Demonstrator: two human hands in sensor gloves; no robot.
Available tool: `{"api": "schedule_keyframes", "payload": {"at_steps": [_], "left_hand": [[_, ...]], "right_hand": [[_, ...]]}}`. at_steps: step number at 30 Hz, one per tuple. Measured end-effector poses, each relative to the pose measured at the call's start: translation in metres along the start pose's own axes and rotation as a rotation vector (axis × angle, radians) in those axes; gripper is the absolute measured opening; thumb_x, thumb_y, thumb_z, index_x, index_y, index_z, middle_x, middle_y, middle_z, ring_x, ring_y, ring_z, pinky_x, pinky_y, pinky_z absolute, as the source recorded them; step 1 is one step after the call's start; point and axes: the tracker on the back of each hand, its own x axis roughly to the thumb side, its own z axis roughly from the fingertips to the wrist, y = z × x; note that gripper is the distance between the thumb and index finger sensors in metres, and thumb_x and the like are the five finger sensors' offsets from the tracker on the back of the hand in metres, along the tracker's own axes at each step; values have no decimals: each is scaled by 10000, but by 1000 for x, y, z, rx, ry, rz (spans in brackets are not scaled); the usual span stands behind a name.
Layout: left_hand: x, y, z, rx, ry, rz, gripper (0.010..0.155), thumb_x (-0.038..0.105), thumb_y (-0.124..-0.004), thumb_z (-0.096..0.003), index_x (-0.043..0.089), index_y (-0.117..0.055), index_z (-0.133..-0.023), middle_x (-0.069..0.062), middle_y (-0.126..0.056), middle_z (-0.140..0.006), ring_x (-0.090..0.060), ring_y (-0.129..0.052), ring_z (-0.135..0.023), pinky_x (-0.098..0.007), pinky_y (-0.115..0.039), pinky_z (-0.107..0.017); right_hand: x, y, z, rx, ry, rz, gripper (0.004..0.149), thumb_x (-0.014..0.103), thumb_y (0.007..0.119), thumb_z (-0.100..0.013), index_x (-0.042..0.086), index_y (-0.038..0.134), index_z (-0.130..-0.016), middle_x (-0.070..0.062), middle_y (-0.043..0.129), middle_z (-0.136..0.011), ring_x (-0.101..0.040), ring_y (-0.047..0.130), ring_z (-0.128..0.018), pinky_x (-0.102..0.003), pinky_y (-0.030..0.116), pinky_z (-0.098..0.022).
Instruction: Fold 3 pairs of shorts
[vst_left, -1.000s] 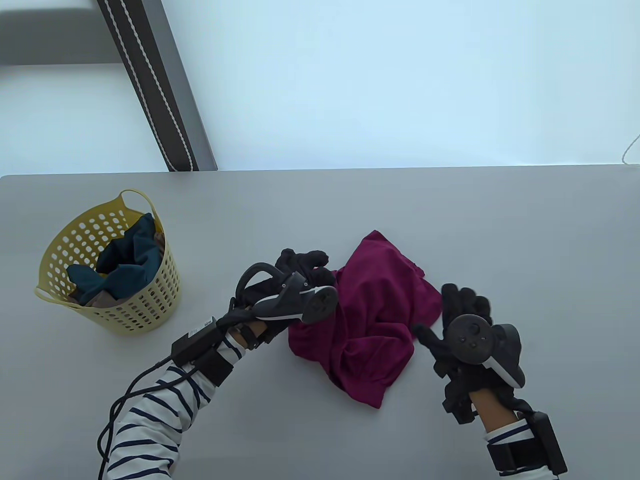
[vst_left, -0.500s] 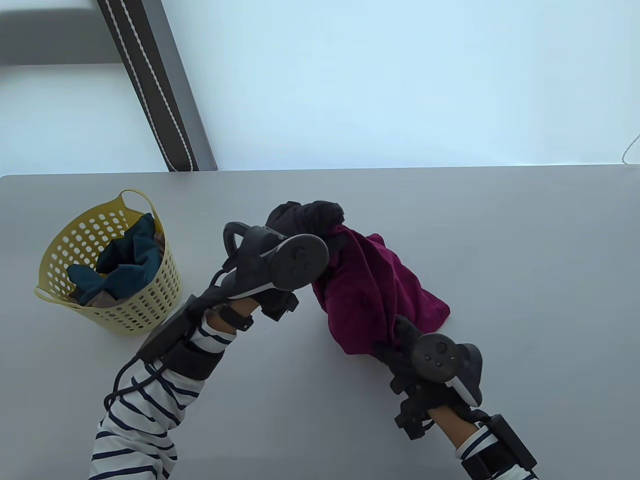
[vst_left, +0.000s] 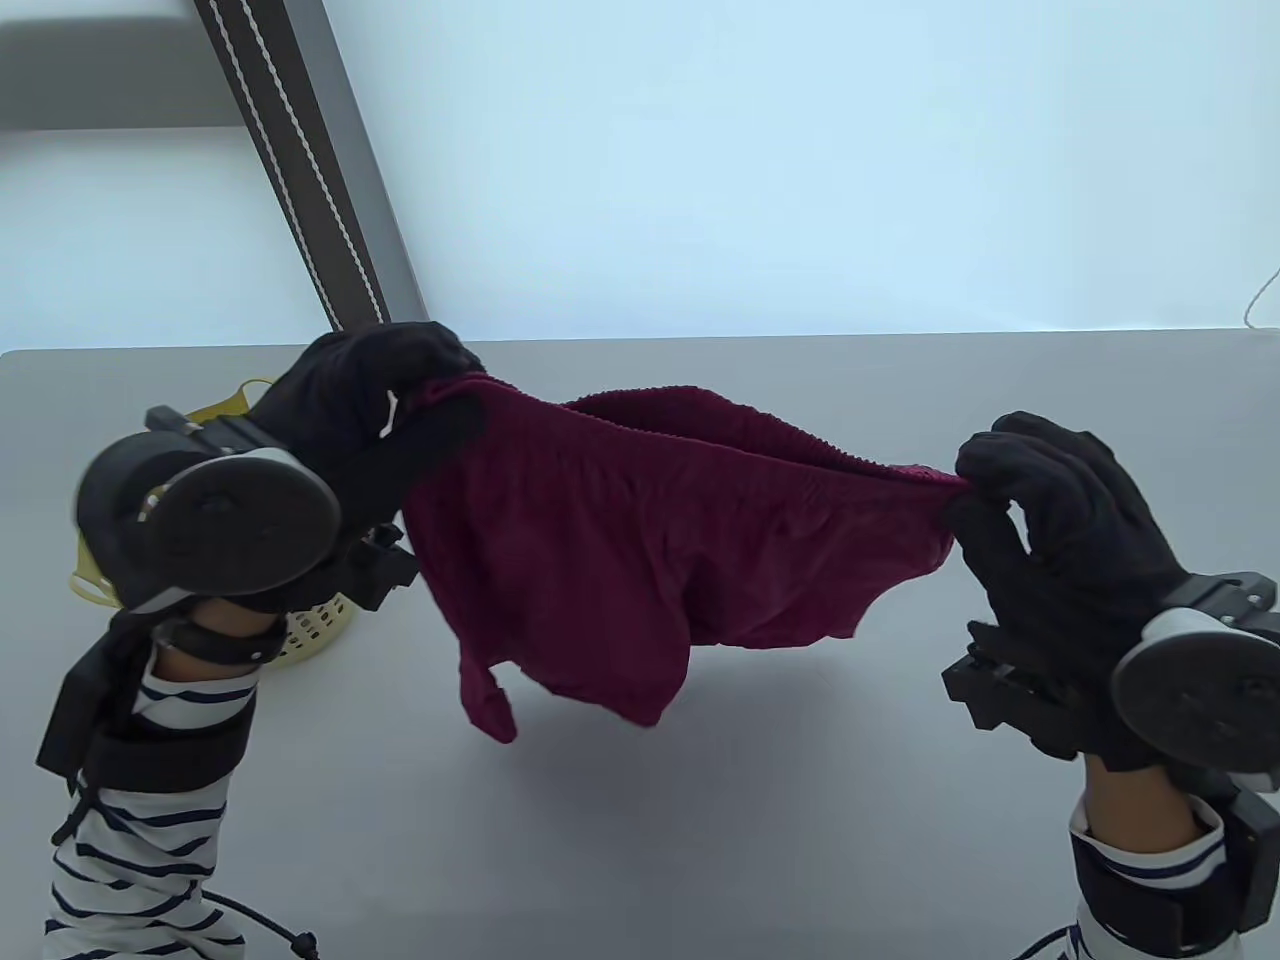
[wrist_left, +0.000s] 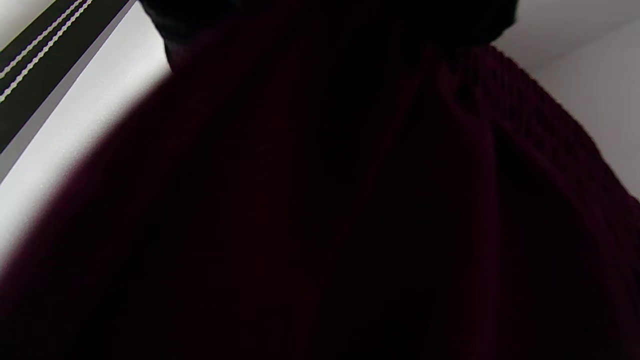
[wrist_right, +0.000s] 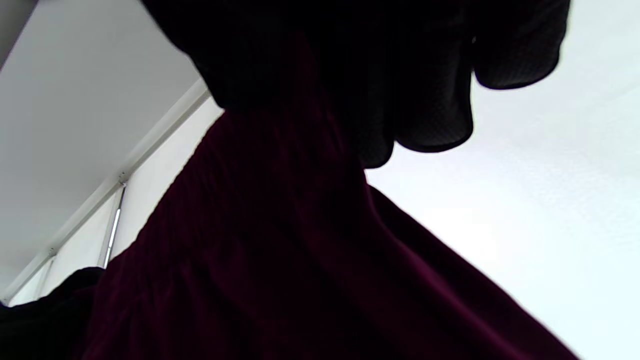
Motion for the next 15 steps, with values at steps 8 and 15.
{"api": "schedule_keyframes", "payload": {"at_steps": [8,15], "left_hand": [[-56,-65,-35,-553,189,-17,520,460,-730,-444,326,-624,-935,121,-929,-785,-75,-1053,-611,-475,-834,-662],[-55,-99,-54,-229,353,-699,437,472,-657,-427,408,-553,-847,0,-726,-982,-203,-913,-870,-581,-712,-723]], "right_hand": [[-49,58,-58,514,288,145,378,285,722,-501,112,759,-835,-165,871,-793,-473,827,-825,-689,549,-631],[-55,118,-63,-5,357,586,401,339,644,-459,262,680,-851,-51,767,-859,-397,761,-925,-641,536,-698]]}}
